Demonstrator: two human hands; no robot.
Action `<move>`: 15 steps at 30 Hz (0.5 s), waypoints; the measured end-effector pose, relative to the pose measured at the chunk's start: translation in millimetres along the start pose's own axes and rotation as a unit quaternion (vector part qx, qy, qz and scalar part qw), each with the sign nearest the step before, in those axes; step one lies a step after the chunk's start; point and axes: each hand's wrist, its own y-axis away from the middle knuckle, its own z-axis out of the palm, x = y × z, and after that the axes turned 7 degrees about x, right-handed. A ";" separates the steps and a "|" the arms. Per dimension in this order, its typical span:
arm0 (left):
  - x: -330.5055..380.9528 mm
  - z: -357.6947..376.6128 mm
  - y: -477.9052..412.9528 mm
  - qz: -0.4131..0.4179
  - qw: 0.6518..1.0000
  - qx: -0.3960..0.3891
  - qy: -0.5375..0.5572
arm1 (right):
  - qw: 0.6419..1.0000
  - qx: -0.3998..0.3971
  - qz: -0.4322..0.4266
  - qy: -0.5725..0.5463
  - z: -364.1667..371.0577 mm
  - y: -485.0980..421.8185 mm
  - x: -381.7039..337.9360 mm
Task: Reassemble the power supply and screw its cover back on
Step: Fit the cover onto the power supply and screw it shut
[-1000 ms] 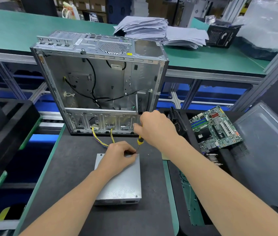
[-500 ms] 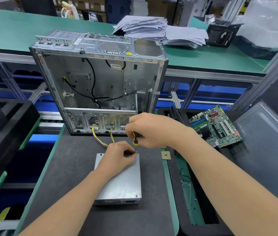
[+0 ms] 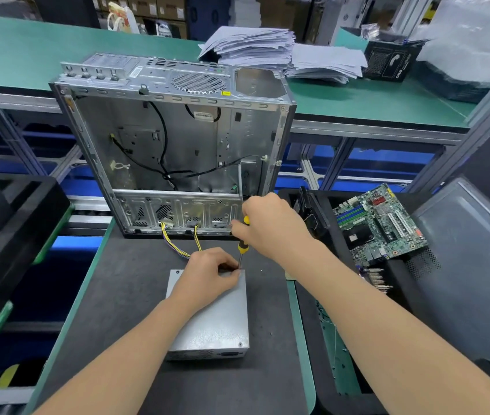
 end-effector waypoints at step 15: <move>1.5 -2.4 0.5 0.002 1.000 -0.002 0.005 | 0.934 -0.161 -0.305 0.094 -36.7 -2.0 -1.4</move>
